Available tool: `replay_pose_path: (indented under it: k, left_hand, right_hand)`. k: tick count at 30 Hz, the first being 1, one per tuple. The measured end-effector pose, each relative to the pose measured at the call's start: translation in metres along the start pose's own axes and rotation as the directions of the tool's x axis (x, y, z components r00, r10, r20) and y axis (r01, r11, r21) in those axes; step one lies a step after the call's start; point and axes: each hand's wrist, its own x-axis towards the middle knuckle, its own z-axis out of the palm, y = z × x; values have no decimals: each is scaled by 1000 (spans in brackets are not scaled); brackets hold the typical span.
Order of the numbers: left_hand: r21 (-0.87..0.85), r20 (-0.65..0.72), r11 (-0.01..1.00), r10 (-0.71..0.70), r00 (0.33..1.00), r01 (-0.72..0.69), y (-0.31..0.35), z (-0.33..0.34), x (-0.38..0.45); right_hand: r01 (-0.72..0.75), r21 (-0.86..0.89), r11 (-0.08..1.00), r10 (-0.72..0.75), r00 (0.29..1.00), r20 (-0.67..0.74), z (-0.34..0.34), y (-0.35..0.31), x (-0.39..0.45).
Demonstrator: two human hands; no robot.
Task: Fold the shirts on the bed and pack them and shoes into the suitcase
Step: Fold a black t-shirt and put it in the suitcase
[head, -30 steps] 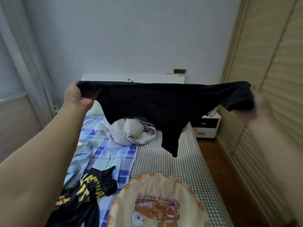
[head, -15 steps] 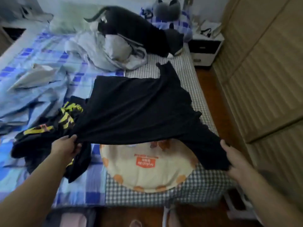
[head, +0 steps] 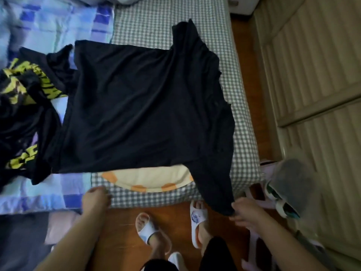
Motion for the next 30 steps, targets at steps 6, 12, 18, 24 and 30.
replay_pose_path:
  k: [6, 12, 18, 24, 30]
  left_hand:
    - [69, 362, 997, 2, 932, -29, 3, 148, -119]
    - [41, 296, 984, 156, 942, -175, 8, 232, -137]
    - [126, 174, 982, 116, 978, -139, 4, 259, -153]
    - [-25, 282, 998, 60, 957, -56, -2, 255, -171]
    - [334, 382, 932, 3, 924, -141, -10, 244, -169]
  right_hand:
    - [352, -19, 936, -348, 916, -201, -46, -110, 79]
    - [429, 217, 877, -377, 894, -242, -44, -155, 122]
    - [399, -55, 915, -403, 901, -160, -75, -115, 136]
    - [336, 367, 867, -333, 940, -73, -107, -207, 188]
    - [481, 173, 859, -359, 809, -465, -119, -214, 214]
